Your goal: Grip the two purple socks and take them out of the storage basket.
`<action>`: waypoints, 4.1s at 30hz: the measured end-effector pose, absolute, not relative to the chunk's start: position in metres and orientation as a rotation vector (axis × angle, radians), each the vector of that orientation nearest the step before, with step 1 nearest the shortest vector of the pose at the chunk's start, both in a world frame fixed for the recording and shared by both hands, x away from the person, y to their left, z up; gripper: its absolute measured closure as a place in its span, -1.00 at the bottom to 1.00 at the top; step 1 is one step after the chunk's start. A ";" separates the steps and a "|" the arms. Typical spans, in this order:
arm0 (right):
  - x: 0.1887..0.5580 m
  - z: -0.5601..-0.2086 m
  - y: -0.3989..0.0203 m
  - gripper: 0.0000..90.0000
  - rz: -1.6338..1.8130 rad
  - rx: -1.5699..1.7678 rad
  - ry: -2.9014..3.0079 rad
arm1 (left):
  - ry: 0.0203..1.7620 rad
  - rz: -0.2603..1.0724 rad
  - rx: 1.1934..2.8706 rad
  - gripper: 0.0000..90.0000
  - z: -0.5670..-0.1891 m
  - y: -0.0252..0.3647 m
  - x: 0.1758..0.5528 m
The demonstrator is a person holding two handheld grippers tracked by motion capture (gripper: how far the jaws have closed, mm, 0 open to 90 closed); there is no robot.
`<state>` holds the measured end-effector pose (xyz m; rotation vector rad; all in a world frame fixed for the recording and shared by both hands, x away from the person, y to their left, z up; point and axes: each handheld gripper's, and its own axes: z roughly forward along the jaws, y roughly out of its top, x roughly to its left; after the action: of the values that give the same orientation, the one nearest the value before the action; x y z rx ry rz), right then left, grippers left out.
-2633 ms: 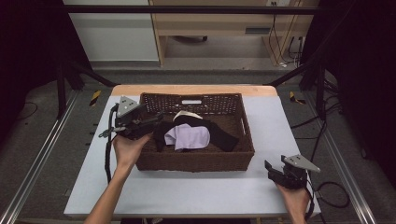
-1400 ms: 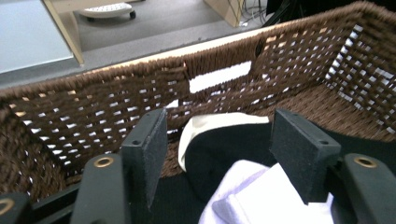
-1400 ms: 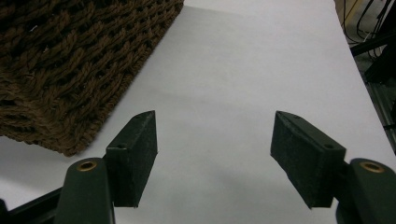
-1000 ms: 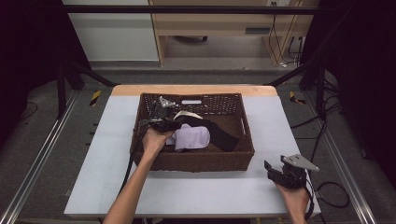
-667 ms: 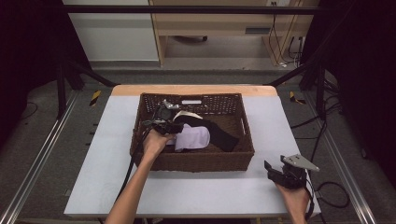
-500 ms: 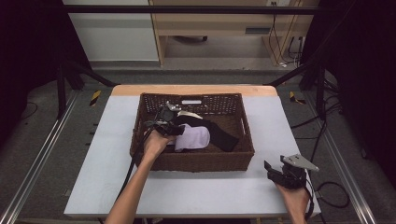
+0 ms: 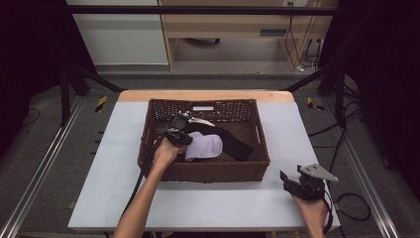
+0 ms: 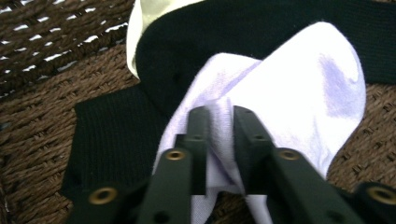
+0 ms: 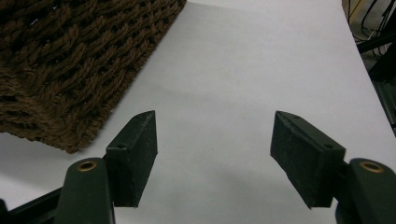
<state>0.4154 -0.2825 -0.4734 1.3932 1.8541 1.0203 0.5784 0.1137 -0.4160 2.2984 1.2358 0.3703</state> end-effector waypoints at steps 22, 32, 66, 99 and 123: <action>0.415 -0.474 -0.284 -0.29 1.015 1.402 1.846 | 0.973 0.580 1.852 0.85 -0.360 0.137 0.548; 0.414 -0.473 -0.285 -0.29 1.019 1.399 1.843 | 0.893 0.603 1.743 0.86 -0.329 0.145 0.522; 0.412 -0.472 -0.286 -0.29 1.010 1.393 1.837 | 0.631 0.549 1.642 0.85 -0.281 0.172 0.407; 0.410 -0.473 -0.285 -0.29 1.009 1.399 1.836 | 0.681 0.313 1.894 0.85 -0.384 0.173 0.358; 0.412 -0.477 -0.285 -0.29 1.001 1.402 1.862 | 0.798 0.411 2.079 0.49 -0.437 0.169 0.377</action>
<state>0.4116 -0.2850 -0.4769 1.4024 1.8618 1.0014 0.3768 0.1695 -0.4375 2.0793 0.7981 0.4114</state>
